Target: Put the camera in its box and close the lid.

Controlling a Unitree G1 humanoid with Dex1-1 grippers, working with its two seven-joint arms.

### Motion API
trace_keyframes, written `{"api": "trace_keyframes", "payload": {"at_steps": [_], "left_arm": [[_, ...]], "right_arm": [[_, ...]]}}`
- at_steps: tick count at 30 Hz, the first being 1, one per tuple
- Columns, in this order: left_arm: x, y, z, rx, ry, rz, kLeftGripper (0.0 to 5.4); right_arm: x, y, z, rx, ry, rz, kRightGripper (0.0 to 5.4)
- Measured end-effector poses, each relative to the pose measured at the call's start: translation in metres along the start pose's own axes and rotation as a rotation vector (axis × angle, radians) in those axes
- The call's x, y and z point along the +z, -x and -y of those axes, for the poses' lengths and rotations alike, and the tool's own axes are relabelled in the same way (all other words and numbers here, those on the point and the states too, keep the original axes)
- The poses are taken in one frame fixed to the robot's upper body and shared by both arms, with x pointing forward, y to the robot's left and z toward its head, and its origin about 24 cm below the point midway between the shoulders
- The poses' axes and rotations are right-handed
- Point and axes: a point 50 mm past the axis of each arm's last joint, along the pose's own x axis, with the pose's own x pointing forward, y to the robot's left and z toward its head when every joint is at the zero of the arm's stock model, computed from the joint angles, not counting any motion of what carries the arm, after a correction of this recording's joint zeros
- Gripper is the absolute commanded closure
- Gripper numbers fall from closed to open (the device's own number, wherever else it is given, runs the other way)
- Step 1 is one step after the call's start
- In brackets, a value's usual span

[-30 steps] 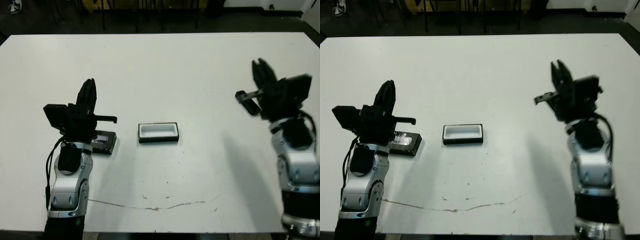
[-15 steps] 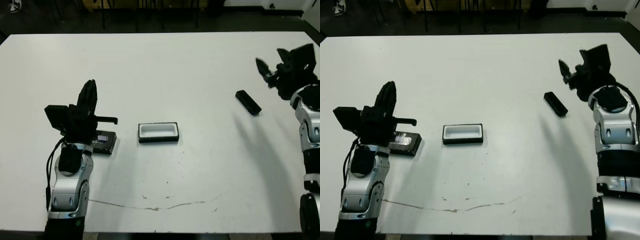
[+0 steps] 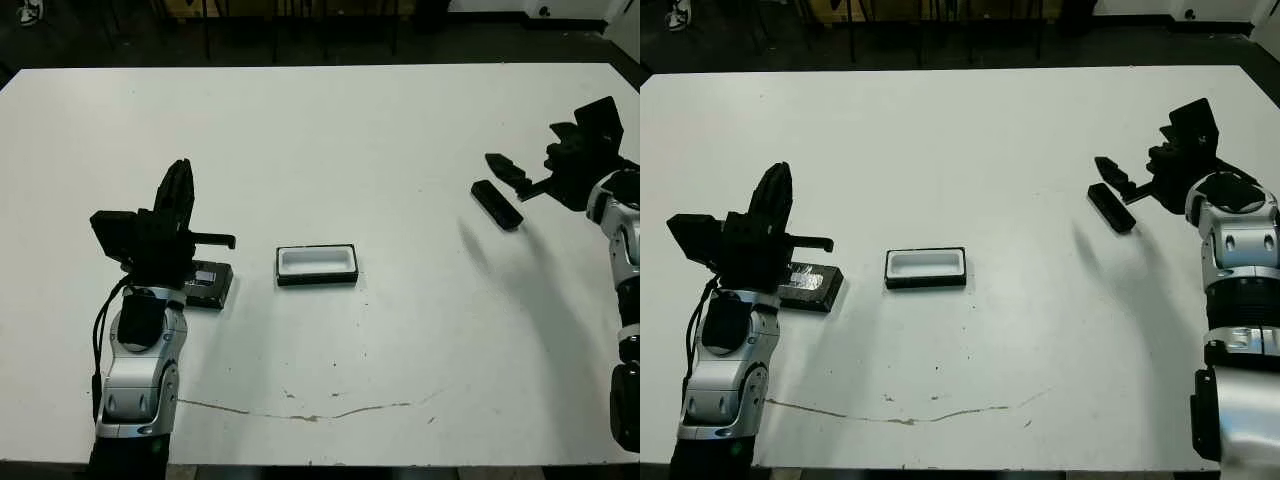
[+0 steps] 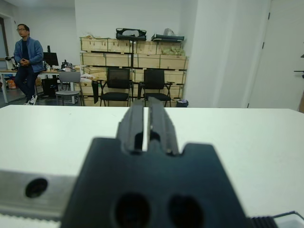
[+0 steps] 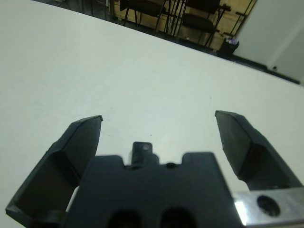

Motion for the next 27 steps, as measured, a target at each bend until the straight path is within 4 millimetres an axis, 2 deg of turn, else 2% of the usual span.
{"api": "trace_keyframes", "payload": {"at_steps": [9, 27], "left_arm": [[0.0, 0.0, -0.002, -0.004, -0.004, -0.001, 5.4], [0.0, 0.0, -0.003, -0.003, -0.008, -0.002, 5.4]], "right_arm": [[-0.021, 0.001, -0.011, 0.043, -0.186, -0.053, 0.01], [-0.043, 0.003, -0.016, 0.023, -0.249, -0.142, 0.01]]}}
